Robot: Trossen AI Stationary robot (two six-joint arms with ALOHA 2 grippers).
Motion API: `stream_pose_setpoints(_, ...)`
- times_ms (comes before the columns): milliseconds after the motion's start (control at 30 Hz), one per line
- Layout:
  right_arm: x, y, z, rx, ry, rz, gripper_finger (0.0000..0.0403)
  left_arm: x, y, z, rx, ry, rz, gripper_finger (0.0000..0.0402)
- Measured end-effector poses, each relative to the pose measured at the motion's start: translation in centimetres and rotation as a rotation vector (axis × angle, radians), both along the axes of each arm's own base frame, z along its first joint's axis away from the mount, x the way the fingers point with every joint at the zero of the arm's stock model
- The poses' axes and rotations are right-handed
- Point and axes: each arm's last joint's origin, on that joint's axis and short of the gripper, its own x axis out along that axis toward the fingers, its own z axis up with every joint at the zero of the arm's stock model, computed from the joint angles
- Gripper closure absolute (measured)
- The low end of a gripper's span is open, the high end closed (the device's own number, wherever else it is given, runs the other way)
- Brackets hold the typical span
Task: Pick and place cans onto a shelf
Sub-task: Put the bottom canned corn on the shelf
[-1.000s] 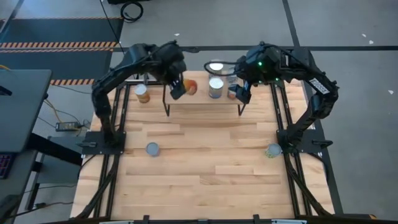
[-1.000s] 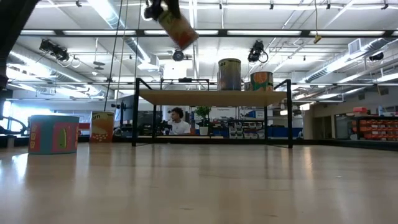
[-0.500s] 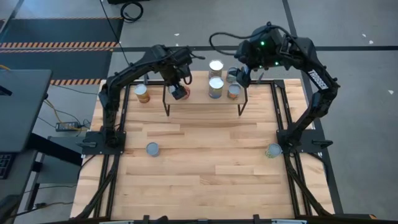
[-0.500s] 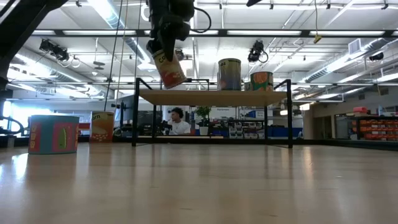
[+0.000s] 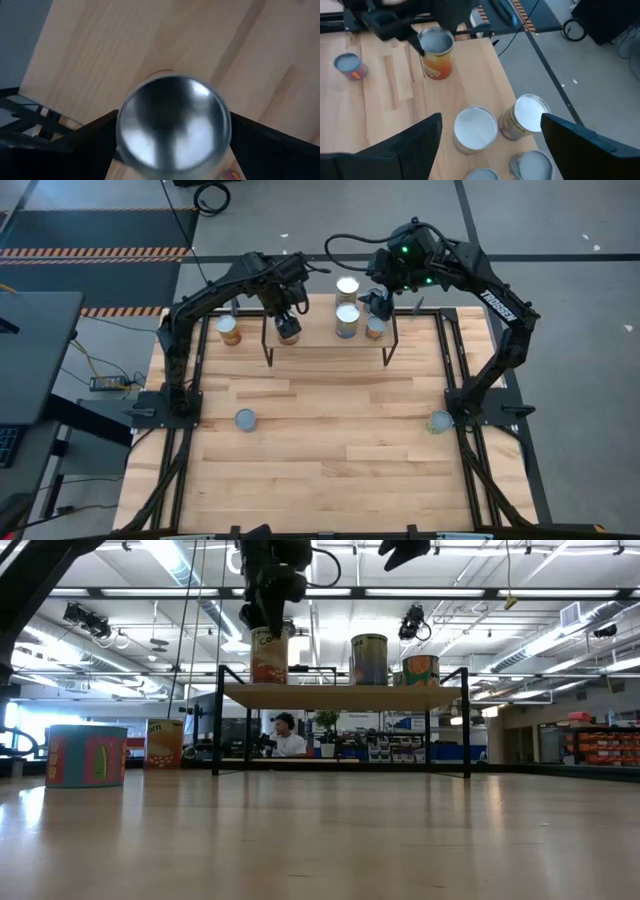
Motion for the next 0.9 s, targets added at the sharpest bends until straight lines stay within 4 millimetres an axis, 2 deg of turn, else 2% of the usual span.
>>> stream_pose_setpoints(133, 0.4, -0.3, -0.5, 0.007, -0.003, 0.005, 0.0057, -1.4, -0.8, 1.5, 0.007, 0.006, -0.009, 0.0047)
stream_pose_setpoints(333, 0.7, -0.5, -0.9, 0.004, -0.008, 0.004, 0.0057, -4.4, -2.2, 5.0, 0.082, -0.080, -0.004, 0.0047)
stream_pose_setpoints(533, 0.7, -0.5, -0.9, 0.008, -0.007, 0.000, 0.0057, -6.0, -2.2, 6.2, 0.111, -0.109, 0.053, 0.0054)
stream_pose_setpoints(600, 0.7, -0.5, -1.0, 0.017, -0.002, -0.005, 0.0057, -6.3, -2.1, 5.9, 0.077, -0.115, 0.057, 0.0066)
stream_pose_setpoints(700, 0.5, -0.4, -1.2, 0.037, 0.019, -0.013, 0.0057, -6.7, -2.4, 4.4, 0.001, -0.081, 0.045, 0.0093)
stream_pose_setpoints(900, 0.4, -0.3, -1.3, 0.049, 0.043, -0.014, 0.0057, -8.8, -4.1, 1.8, -0.096, -0.044, 0.017, 0.0162)
